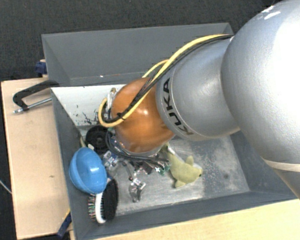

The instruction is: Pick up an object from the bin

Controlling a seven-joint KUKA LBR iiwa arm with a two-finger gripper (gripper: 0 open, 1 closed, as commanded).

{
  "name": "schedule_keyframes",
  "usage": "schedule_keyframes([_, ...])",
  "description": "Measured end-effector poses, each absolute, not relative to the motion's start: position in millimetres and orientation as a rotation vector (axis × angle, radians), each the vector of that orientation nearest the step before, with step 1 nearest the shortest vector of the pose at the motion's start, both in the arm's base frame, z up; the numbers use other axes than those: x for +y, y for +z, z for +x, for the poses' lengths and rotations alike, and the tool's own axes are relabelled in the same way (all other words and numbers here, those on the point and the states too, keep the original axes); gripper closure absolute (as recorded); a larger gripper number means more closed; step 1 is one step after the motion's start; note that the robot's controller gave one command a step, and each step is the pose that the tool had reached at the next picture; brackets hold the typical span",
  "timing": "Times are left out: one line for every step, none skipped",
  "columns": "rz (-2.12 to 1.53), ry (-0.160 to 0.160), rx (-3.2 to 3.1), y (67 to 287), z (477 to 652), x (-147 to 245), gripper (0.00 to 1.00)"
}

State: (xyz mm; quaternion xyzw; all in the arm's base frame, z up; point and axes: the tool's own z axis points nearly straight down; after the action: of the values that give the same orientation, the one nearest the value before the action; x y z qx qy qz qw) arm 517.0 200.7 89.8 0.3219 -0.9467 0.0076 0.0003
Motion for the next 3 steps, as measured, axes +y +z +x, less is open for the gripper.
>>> schedule_keyframes([1.568, 0.004, -2.733, 116.8, 556.5, 164.4, 0.0])
schedule_keyframes([1.673, -0.001, -2.673, 125.7, 604.3, 203.0, 0.0])
schedule_keyframes([2.21, 0.032, -2.235, 81.5, 609.7, 224.9, 0.0])
